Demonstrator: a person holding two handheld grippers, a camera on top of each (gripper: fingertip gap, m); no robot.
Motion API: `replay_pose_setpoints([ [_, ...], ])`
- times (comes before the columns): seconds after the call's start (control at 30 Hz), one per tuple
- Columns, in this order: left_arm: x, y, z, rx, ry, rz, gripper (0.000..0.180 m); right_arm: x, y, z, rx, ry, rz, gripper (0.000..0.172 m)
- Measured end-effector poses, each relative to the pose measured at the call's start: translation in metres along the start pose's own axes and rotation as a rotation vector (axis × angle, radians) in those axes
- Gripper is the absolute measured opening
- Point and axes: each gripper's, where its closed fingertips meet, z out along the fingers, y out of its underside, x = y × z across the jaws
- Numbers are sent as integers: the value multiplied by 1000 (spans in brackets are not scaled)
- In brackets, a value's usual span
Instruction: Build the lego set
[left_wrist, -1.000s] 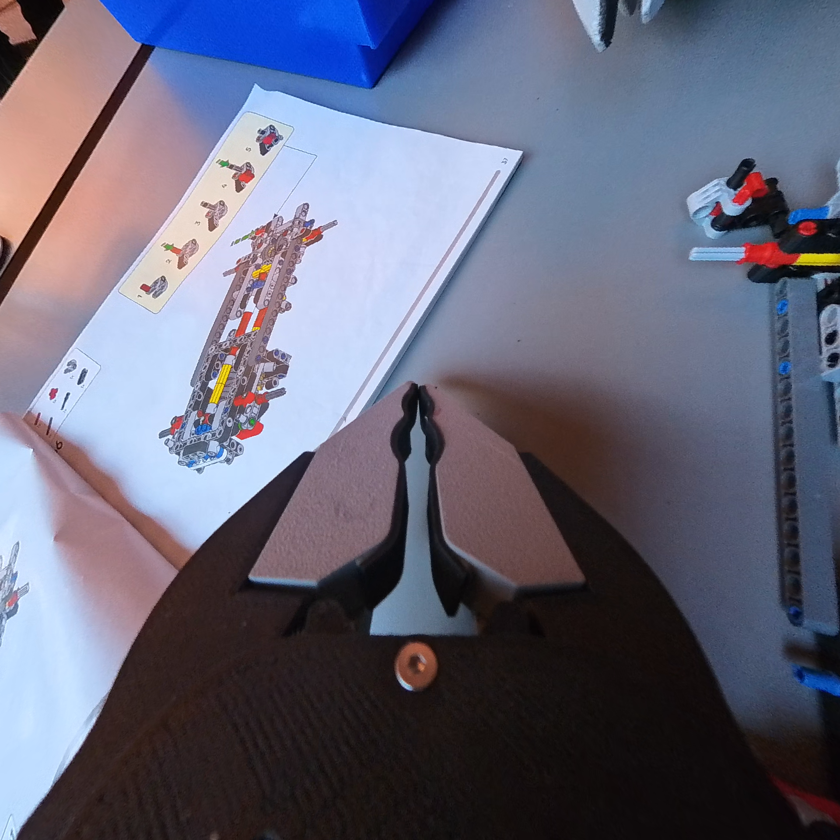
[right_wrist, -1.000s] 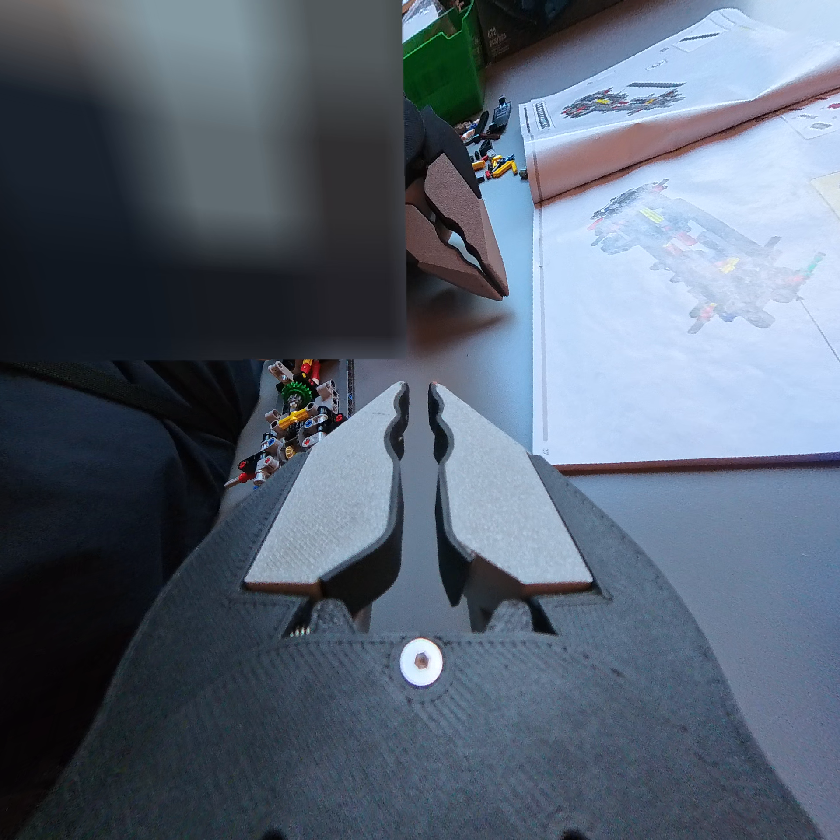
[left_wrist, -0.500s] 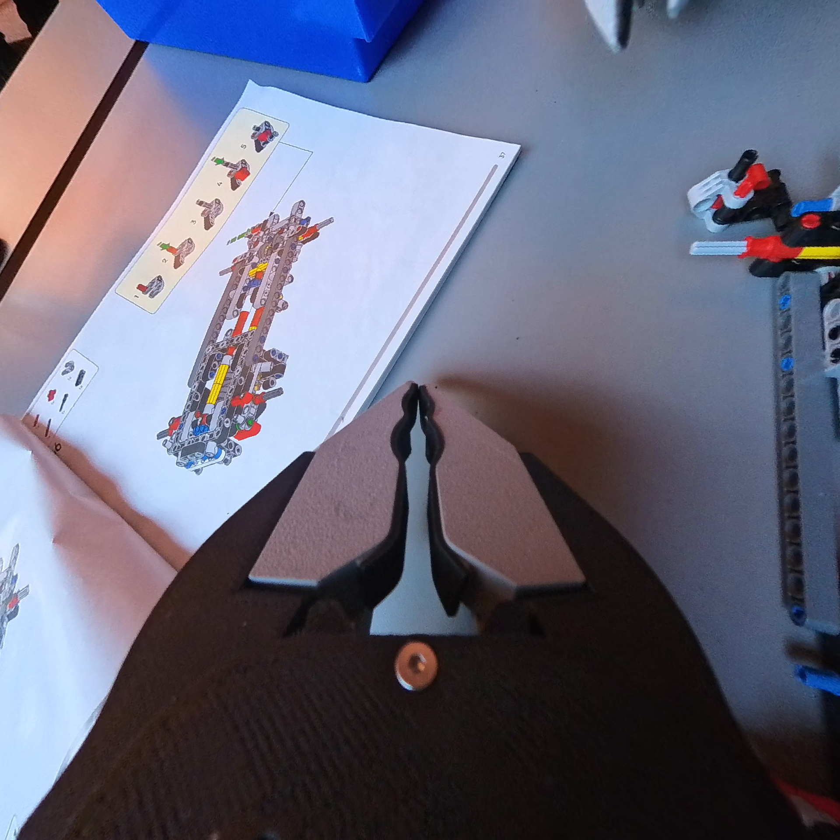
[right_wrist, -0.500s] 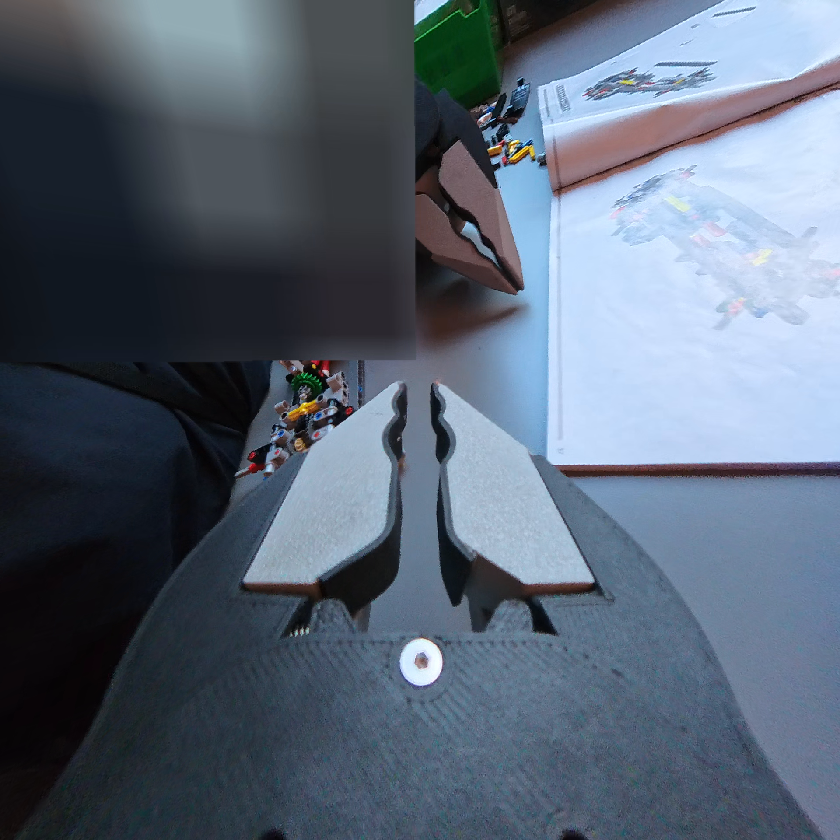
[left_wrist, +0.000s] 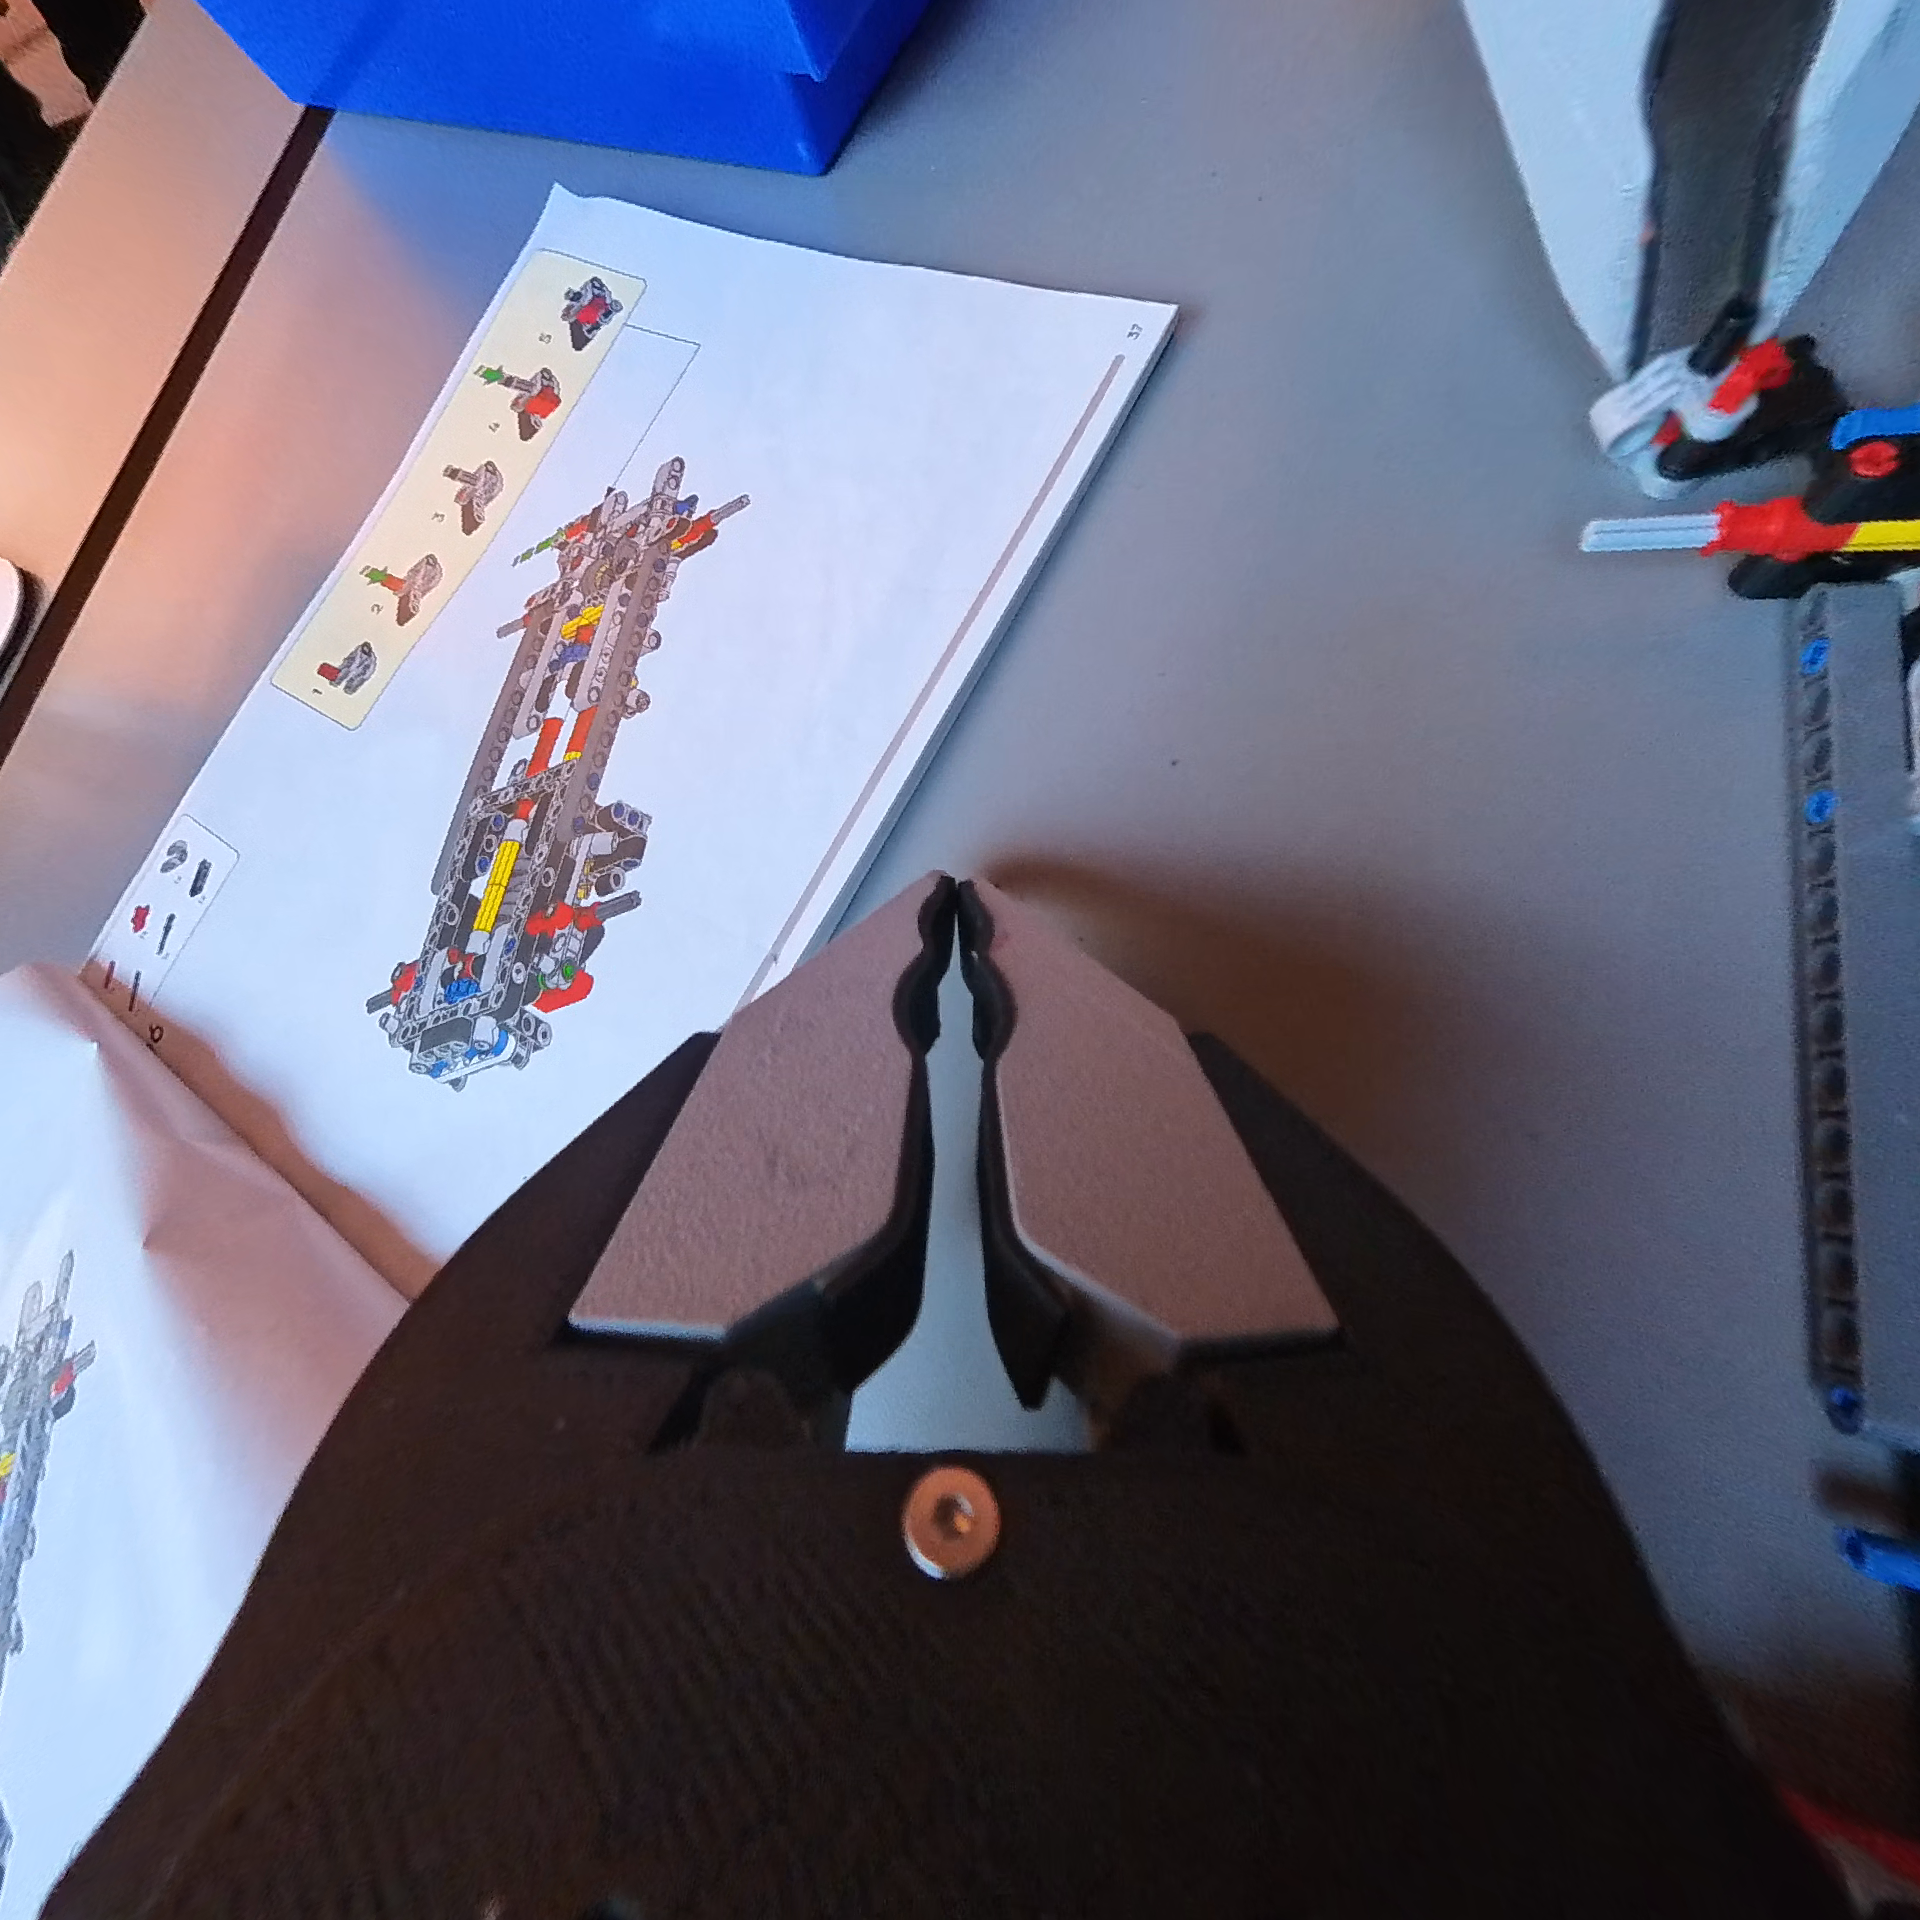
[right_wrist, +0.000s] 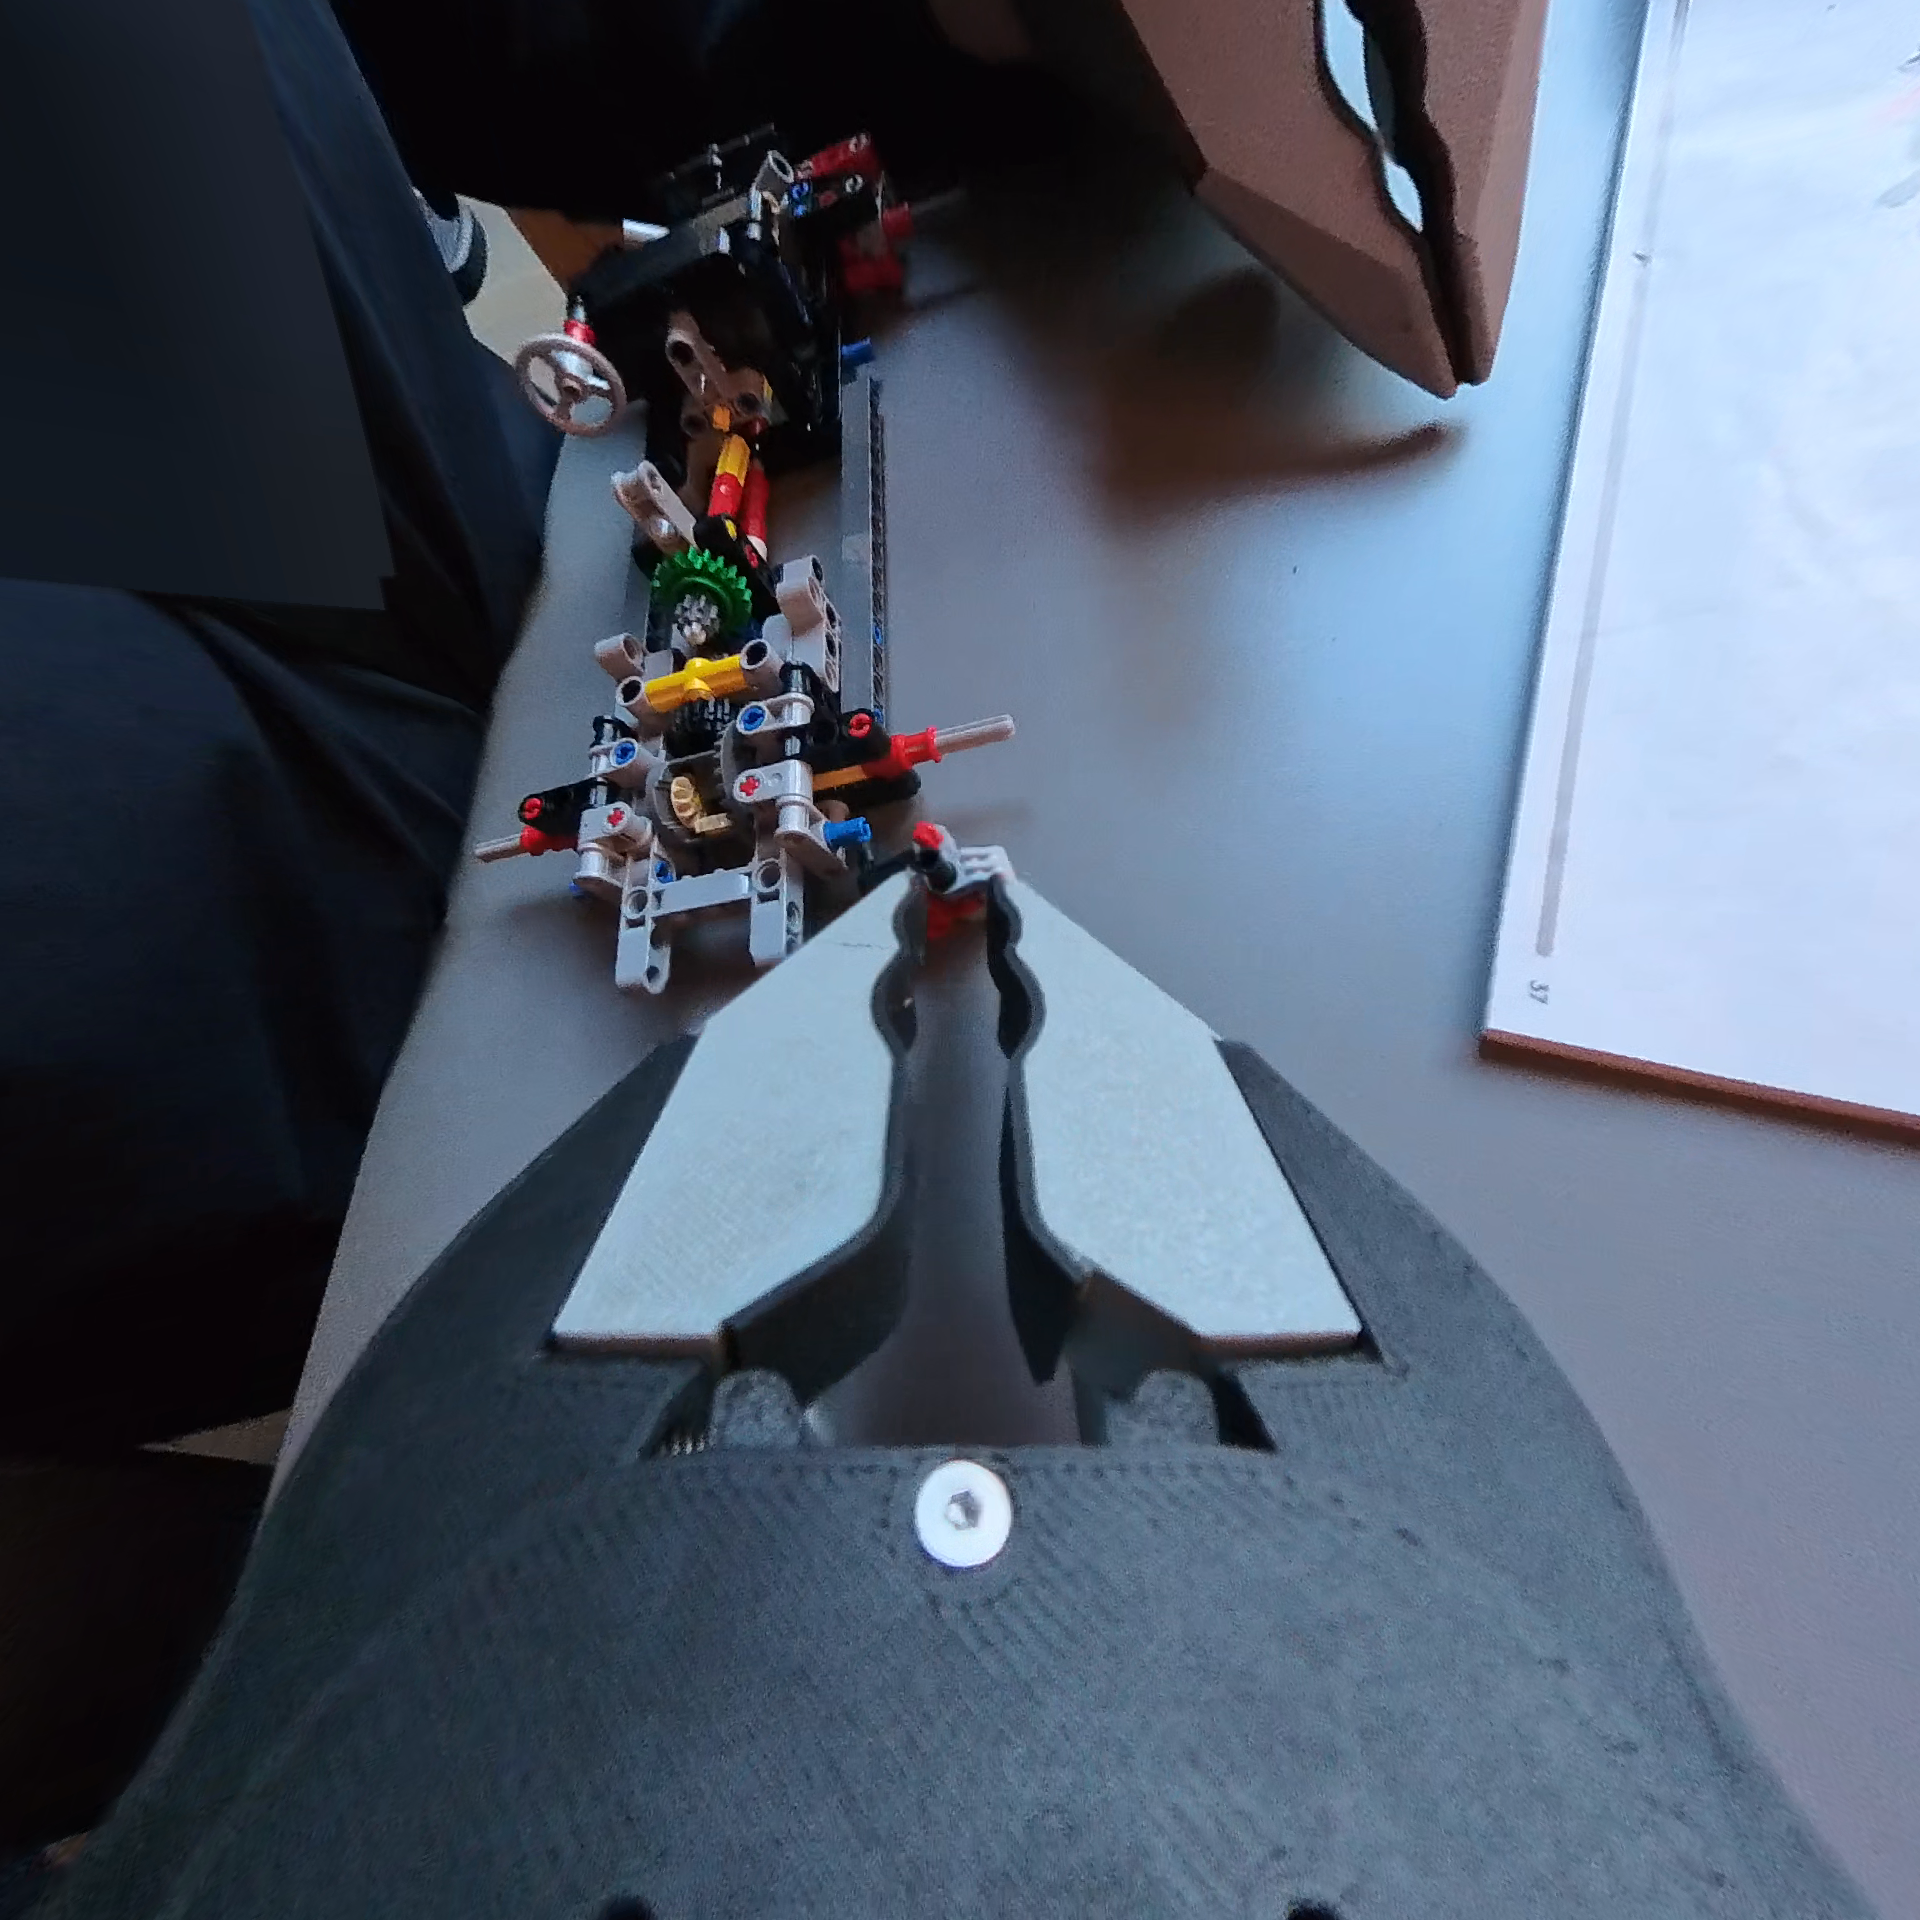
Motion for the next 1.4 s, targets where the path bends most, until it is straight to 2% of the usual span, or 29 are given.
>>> replay_pose_setpoints([
  [0.23,2,-3,-1,11,4,-7,0,-2,0,0,-5,38,-78,0],
  [0.37,17,-19,1,16,106,-36,0,0,0,-1,1,33,-57,0],
  [0.5,21,-32,3,-6,108,34,0,-3,-8,-8,57,8,25,16],
  [0.57,27,-41,3,-8,146,50,2,-3,-13,-9,90,44,59,16],
  [0.67,37,-56,7,0,216,57,3,4,-10,-8,77,158,66,16],
  [0.73,42,-63,11,3,254,64,3,1,-7,-6,57,173,47,16],
  [0.9,45,-59,24,-44,275,51,3,-2,-8,0,34,176,32,16],
  [1.03,41,-50,24,-46,268,-23,1,-1,-7,3,23,175,36,7],
  [1.17,44,-42,20,-36,311,-107,1,-1,-6,3,41,146,52,7],
  [1.4,64,-58,14,-4,418,-66,8,3,-9,-5,86,88,57,1],
])
